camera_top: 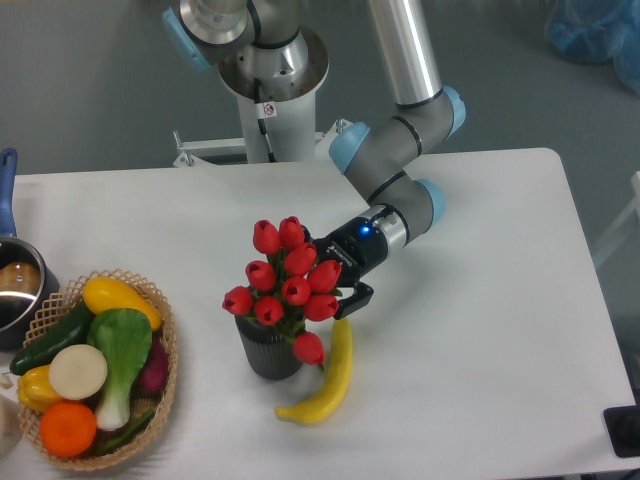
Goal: Insert the flowers into the vase
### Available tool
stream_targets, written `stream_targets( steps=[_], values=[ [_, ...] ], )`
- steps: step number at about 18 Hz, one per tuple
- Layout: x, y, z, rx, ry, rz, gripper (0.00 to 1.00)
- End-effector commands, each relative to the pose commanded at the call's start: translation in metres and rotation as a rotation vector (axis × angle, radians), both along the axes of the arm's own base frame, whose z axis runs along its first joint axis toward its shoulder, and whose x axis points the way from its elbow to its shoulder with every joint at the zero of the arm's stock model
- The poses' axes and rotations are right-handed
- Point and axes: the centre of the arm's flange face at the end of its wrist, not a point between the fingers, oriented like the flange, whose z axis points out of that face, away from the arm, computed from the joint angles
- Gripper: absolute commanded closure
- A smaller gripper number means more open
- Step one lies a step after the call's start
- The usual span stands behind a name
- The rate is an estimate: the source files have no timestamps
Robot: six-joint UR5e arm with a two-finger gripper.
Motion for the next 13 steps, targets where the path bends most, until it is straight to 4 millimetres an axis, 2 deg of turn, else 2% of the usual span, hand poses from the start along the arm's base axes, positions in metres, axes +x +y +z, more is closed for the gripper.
stream_targets(
  steps=[4,9,13],
  values=[
    [0.001,-0.003,-0.006,-0.048,0.017,-0.006,0.01],
    [0.004,-0.009,-0.008,-0.093,0.041,-0.007,0.00],
    [0.002,-0.028,0.005,-0.136,0.072,0.016,0.00]
  ],
)
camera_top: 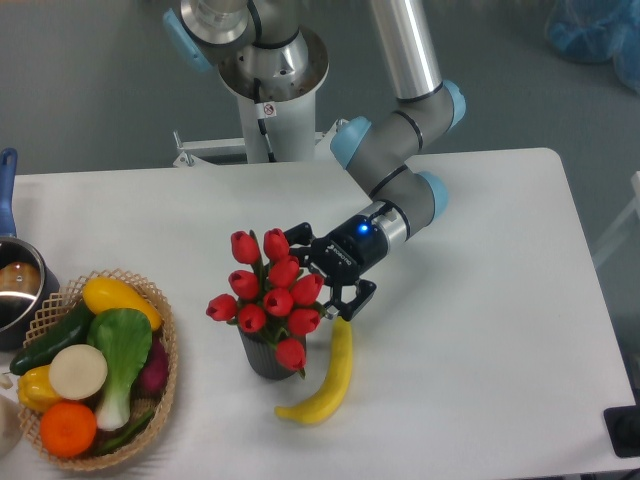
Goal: Insert the flowers into the vase
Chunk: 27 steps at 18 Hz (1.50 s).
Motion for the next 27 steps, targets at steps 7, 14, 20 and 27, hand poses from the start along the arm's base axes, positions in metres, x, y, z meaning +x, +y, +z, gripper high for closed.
stream_targets(
  steps=[7,14,20,27],
  values=[
    [-0.021,-0.029,0.020,-0.181,0.131,0.030,0.00],
    [-0.100,-0.078,0.059,-0.463,0.366,0.139,0.00],
    [-0.155,-0.174,0.121,-0.623,0.432,0.361,0.00],
    [-0.169,-0.269,0.155,-0.876,0.473,0.530,0.00]
  ],
)
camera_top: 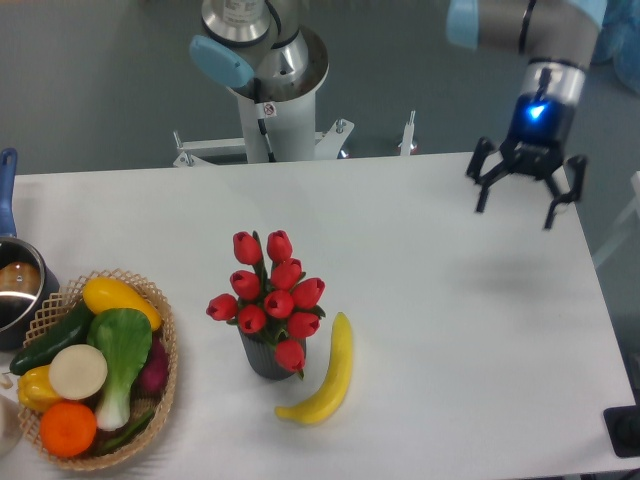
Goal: Insert the flowers into the vase
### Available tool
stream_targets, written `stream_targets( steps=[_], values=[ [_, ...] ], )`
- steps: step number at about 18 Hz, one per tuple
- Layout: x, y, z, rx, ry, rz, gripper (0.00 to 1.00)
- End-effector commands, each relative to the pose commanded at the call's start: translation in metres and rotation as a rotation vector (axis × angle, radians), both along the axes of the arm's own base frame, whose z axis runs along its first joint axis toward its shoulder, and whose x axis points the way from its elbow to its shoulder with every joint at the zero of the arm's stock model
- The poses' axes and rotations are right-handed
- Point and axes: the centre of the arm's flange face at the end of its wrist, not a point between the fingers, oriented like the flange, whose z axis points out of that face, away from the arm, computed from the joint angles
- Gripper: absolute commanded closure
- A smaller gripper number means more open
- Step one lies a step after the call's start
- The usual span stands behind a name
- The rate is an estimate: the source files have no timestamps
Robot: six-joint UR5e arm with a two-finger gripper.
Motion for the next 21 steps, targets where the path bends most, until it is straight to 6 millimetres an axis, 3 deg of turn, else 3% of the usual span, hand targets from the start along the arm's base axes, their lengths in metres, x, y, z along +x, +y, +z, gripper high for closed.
stream_targets(
  steps=[1,4,9,14,21],
  values=[
    [0.005,-0.010,0.016,-0.017,0.003,0.021,0.00],
    [0.011,-0.032,0.030,-0.140,-0.037,0.070,0.00],
    [0.016,-0.046,0.049,-0.442,-0.006,-0.020,0.00],
    [0.015,-0.060,0.067,-0.616,-0.009,-0.131,0.00],
    [0.016,-0.064,0.064,-0.646,-0.016,-0.164,0.00]
  ],
)
